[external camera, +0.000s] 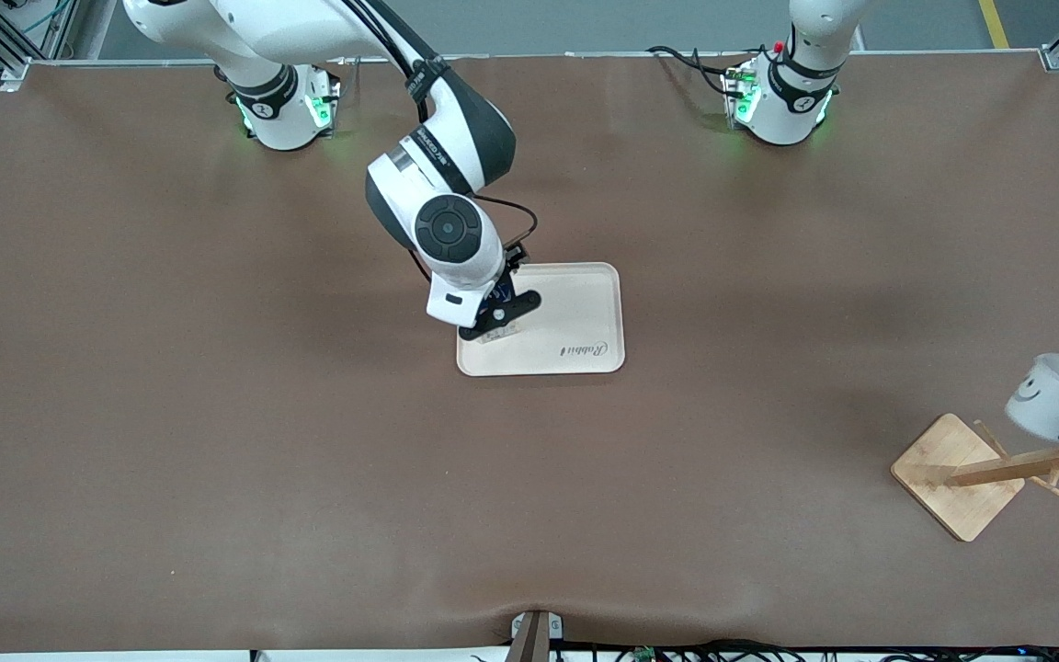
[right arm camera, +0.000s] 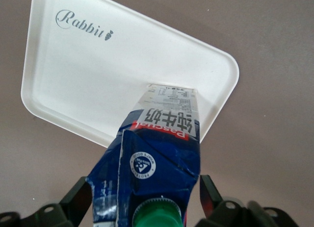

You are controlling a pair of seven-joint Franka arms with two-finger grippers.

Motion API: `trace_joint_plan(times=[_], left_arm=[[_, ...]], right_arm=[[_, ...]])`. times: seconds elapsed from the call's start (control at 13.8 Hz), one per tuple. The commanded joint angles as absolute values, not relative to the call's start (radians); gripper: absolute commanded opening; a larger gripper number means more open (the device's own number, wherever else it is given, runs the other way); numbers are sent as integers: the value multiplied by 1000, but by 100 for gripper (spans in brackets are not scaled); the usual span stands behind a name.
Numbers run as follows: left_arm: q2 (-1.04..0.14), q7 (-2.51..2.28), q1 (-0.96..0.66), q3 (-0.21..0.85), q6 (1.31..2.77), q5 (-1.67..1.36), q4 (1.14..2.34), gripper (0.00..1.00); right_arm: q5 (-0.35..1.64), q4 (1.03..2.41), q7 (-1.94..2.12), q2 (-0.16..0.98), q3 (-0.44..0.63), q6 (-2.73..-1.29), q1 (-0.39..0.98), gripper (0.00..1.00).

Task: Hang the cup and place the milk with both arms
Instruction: 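Hang the mug handle on the stand peg with the left gripper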

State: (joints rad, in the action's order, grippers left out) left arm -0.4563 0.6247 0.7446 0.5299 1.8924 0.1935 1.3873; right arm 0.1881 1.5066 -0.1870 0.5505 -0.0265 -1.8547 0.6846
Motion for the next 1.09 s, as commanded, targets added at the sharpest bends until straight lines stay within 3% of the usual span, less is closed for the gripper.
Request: trace_joint_plan(times=[0.0, 0.07, 0.36, 0.58, 0.87, 1.01], left_arm=[[-440, 612, 749, 546, 1879, 190, 1373, 100], [-436, 583, 749, 546, 1876, 178, 1374, 100], [-394, 485, 747, 575, 1784, 140, 1381, 100], [-353, 353, 749, 620, 1704, 140, 1390, 100], [-305, 172, 747, 690, 1667, 137, 1416, 100], [-279, 62, 747, 738, 1660, 137, 1445, 100]], right_arm=[[154, 1511, -189, 551, -20, -1864, 695, 20], [152, 1509, -221, 551, -21, -1861, 692, 0], [153, 1468, -232, 542, -21, -1853, 680, 0], [152, 1358, -224, 548, -18, -1722, 651, 0], [201, 1220, -164, 545, -22, -1510, 506, 0], [193, 1197, -132, 532, -18, -1476, 462, 0]])
